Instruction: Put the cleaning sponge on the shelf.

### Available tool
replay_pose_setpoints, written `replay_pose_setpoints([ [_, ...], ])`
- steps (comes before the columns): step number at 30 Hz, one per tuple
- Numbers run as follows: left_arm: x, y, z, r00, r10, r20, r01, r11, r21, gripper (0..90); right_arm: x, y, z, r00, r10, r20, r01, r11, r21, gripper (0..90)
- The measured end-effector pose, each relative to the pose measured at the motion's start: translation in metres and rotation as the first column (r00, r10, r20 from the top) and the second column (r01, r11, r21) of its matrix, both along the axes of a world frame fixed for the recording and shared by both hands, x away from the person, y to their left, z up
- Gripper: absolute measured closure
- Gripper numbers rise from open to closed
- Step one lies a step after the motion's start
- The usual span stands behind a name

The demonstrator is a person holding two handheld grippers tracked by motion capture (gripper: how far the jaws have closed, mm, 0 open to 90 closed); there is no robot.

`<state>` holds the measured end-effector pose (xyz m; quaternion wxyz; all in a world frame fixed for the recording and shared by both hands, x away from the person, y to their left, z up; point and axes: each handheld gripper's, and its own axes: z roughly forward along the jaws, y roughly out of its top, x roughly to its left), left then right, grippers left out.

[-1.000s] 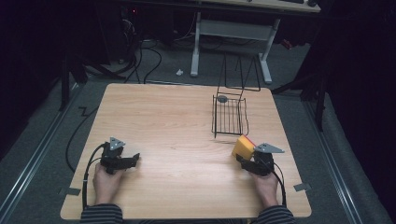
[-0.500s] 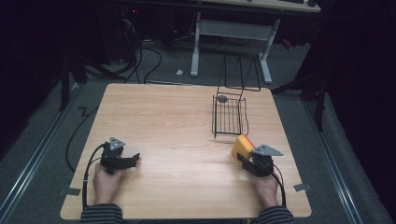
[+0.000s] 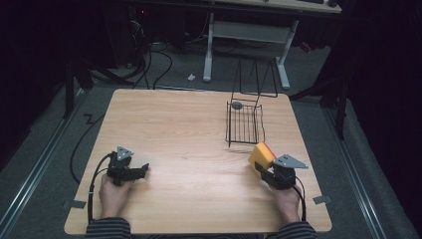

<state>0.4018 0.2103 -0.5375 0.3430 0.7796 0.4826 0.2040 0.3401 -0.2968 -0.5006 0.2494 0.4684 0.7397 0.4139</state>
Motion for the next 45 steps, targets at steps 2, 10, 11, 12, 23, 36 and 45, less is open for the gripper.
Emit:
replay_pose_setpoints([
  [2, 0.000, 0.000, 0.000, 1.0000, 0.000, 0.000, 0.000, 1.0000, 0.000, 18.0, -0.001, -0.002, 0.002, 1.0000, 0.003, -0.002, -0.003, 1.000, 0.016, 61.5],
  [10, 0.000, 0.000, 0.000, 1.0000, 0.000, 0.000, 0.000, 1.0000, 0.000, 18.0, -0.004, -0.006, 0.013, 0.9999, 0.011, 0.012, -0.012, 1.000, 0.020, 61.4],
  [11, 0.000, 0.000, 0.000, 1.0000, 0.000, 0.000, 0.000, 1.0000, 0.000, 18.0, -0.004, -0.007, 0.018, 0.9998, 0.014, 0.015, -0.014, 1.000, 0.025, 61.5],
  [12, 0.000, 0.000, 0.000, 1.0000, 0.000, 0.000, 0.000, 1.0000, 0.000, 18.0, -0.004, -0.007, 0.018, 0.9998, 0.014, 0.015, -0.014, 1.000, 0.025, 61.5],
  [23, 0.000, 0.000, 0.000, 1.0000, 0.000, 0.000, 0.000, 1.0000, 0.001, 18.0, 0.001, -0.010, 0.031, 0.9994, 0.021, 0.029, -0.022, 0.999, 0.027, 61.4],
  [36, 0.000, 0.000, 0.000, 1.0000, 0.000, 0.000, 0.000, 1.0000, 0.000, 18.0, 0.009, -0.014, 0.044, 0.9991, 0.019, 0.038, -0.020, 0.999, 0.029, 61.4],
  [45, 0.000, 0.000, 0.000, 1.0000, 0.000, 0.000, 0.000, 1.0000, 0.000, 18.0, 0.023, -0.014, 0.059, 0.9995, 0.025, 0.018, -0.025, 0.999, 0.026, 61.6],
])
